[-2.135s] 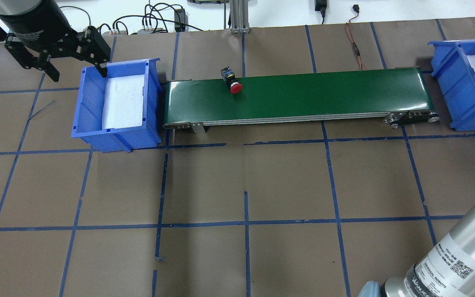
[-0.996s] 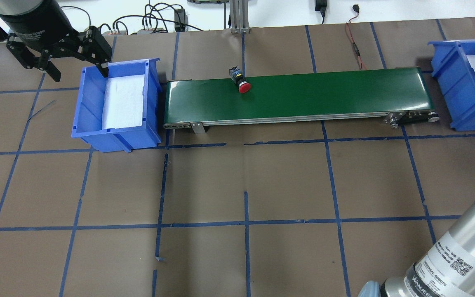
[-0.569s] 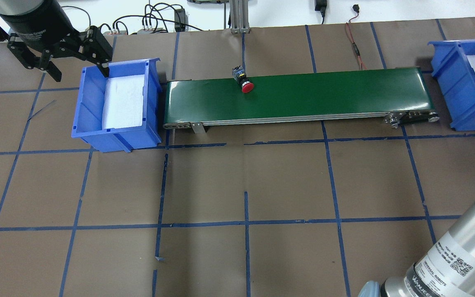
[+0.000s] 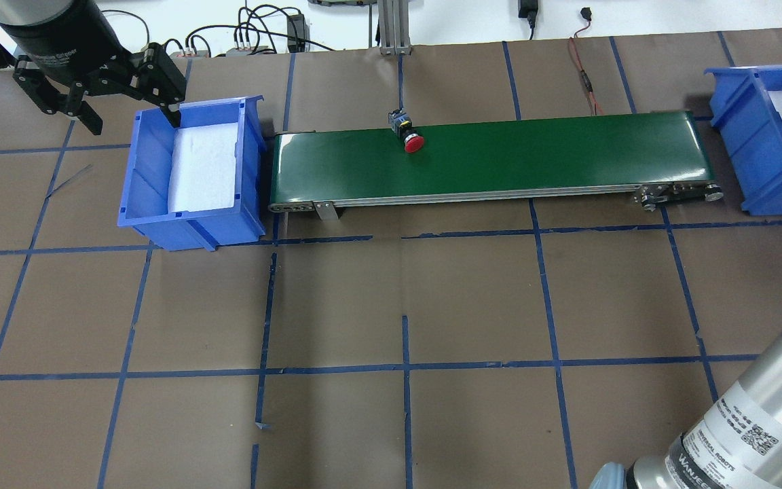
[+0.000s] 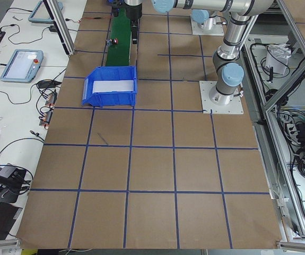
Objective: Transport two buttons from left to right
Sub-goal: 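Raise the right gripper out of the bin and move it back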
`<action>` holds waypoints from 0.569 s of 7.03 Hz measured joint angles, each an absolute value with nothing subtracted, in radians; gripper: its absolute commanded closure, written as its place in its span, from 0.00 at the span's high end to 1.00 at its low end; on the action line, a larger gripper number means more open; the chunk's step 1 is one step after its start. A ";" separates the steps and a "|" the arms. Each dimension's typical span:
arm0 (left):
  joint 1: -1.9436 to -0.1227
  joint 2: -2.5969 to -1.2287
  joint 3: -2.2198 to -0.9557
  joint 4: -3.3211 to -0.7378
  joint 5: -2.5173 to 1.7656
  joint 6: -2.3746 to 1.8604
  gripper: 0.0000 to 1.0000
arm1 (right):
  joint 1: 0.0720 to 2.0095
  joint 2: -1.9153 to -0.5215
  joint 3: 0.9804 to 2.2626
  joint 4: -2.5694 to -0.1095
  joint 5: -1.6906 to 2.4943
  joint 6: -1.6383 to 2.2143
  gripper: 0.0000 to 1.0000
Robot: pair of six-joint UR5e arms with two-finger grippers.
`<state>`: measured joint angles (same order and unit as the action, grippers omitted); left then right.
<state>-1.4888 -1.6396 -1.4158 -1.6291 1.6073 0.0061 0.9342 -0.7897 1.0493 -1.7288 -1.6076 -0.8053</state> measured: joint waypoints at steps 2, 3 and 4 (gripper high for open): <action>-1.489 -1.640 -1.416 -1.629 1.606 0.006 1.00 | 0.934 -0.792 1.047 -1.728 -1.608 -0.806 0.52; -1.488 -1.640 -1.416 -1.629 1.606 0.006 1.00 | 0.934 -0.796 1.045 -1.725 -1.608 -0.806 0.54; -1.488 -1.640 -1.416 -1.628 1.606 0.006 1.00 | 0.934 -0.806 1.042 -1.721 -1.604 -0.806 0.56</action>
<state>-1.4881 -1.6402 -1.4158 -1.6281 1.6061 0.0061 0.9342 -0.8062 1.0420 -1.7212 -1.6040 -0.8064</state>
